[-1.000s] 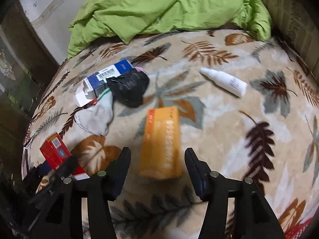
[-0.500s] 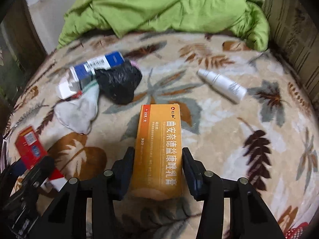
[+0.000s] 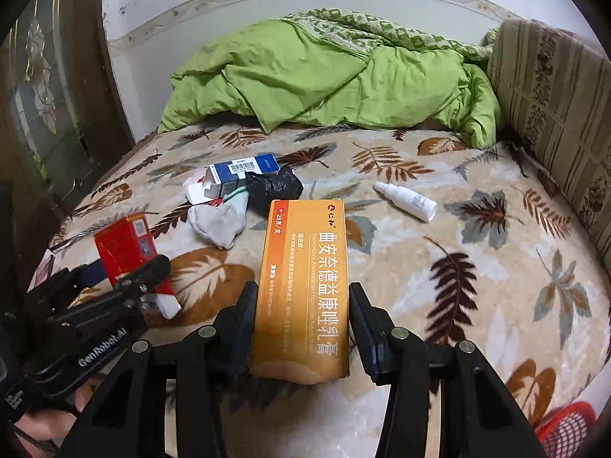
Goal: Collect trash
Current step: 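Lift the orange box with the right tool while the left tool holds the red box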
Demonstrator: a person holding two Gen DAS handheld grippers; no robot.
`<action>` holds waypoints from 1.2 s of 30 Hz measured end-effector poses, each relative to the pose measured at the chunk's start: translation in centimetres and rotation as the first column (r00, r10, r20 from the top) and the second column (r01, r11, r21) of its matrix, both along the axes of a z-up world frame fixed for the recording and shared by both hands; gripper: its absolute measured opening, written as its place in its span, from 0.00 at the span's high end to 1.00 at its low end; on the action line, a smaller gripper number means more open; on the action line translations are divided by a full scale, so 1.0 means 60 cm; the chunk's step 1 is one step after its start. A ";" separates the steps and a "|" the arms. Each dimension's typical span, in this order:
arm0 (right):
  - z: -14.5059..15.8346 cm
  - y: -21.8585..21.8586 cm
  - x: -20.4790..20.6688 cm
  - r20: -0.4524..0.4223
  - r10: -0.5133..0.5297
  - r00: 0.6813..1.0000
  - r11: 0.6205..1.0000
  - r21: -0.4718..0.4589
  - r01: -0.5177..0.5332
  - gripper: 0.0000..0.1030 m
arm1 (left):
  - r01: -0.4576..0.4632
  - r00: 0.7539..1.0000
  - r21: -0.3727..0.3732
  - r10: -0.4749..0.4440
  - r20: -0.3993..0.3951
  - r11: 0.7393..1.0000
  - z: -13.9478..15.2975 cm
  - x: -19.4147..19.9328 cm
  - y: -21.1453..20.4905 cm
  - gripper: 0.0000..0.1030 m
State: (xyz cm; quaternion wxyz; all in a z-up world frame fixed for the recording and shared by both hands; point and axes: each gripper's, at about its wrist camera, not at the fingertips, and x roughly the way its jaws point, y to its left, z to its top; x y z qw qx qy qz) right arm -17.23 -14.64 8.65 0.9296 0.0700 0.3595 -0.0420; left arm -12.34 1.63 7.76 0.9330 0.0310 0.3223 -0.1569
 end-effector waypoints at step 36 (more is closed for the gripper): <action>-0.005 -0.014 -0.007 0.022 -0.012 1.000 0.998 0.065 0.010 0.51 | 0.009 1.000 0.001 -0.009 -0.020 1.000 -0.014 0.006 -0.008 0.43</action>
